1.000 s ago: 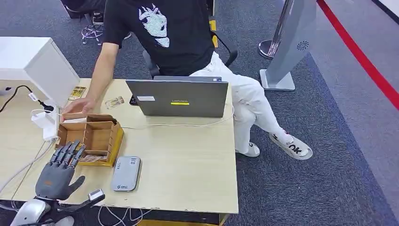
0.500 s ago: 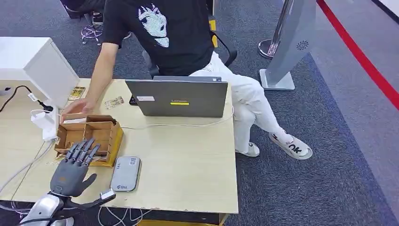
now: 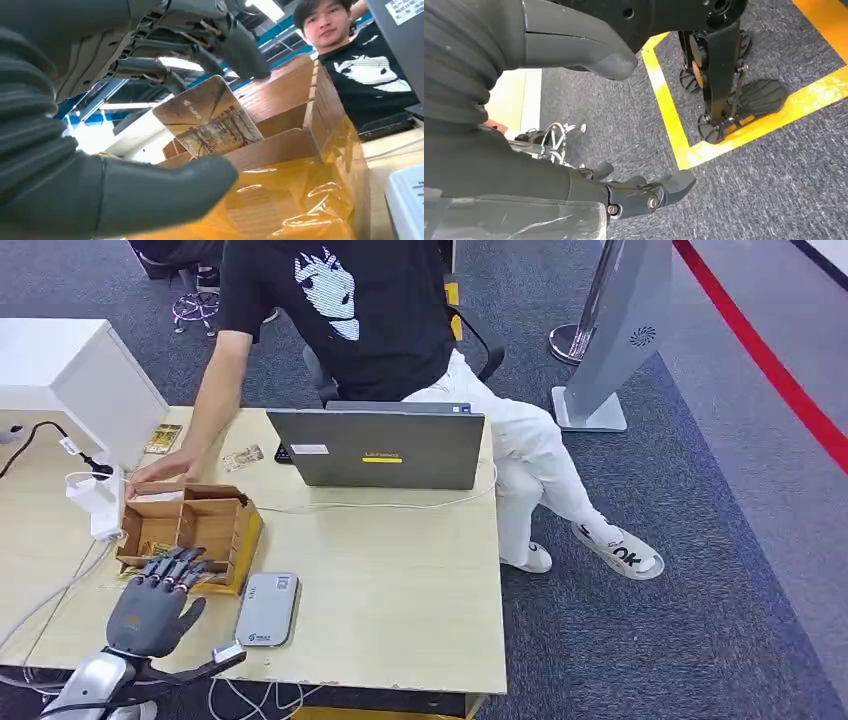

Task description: Pass the card to the sensor for recognition and then transmit it.

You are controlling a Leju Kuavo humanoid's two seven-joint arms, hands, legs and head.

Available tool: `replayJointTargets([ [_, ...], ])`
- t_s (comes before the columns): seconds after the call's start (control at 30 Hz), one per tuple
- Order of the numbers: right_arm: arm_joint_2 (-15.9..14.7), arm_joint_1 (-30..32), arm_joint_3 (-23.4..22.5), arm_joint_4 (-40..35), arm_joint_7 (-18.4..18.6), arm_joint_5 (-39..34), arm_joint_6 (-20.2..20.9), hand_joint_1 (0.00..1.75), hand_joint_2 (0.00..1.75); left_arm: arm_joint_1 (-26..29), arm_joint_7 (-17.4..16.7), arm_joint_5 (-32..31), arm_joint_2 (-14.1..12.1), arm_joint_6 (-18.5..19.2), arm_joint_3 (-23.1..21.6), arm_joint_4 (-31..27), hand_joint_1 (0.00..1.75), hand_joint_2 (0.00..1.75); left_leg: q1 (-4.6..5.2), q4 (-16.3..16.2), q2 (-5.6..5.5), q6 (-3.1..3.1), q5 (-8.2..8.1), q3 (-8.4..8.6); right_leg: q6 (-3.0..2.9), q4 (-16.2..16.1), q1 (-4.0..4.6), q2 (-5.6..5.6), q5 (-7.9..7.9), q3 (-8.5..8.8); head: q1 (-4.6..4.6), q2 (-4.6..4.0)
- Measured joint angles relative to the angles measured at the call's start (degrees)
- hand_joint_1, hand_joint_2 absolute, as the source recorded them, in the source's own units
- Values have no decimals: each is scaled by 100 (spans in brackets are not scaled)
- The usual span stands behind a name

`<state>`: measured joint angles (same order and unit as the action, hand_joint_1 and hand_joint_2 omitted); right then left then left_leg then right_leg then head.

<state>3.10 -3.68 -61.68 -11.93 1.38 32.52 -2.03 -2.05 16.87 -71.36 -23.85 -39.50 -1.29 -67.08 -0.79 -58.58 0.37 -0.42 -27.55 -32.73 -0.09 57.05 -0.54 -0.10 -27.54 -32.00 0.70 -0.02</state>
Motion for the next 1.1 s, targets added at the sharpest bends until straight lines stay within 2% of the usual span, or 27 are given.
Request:
replayJointTargets([
  [0.9,0,0,-96,0,2,101,-2,0,175,55,13,-136,57,-9,22,-603,175,175,0,0,-1,0,0,1,0,0,0,-1,0,-1,2,0],
  [1.1,0,-15,-96,0,17,184,17,0,175,-427,-206,-65,-37,28,24,-763,175,175,-1,0,-4,-4,7,0,0,0,0,-5,3,1,0,0],
])
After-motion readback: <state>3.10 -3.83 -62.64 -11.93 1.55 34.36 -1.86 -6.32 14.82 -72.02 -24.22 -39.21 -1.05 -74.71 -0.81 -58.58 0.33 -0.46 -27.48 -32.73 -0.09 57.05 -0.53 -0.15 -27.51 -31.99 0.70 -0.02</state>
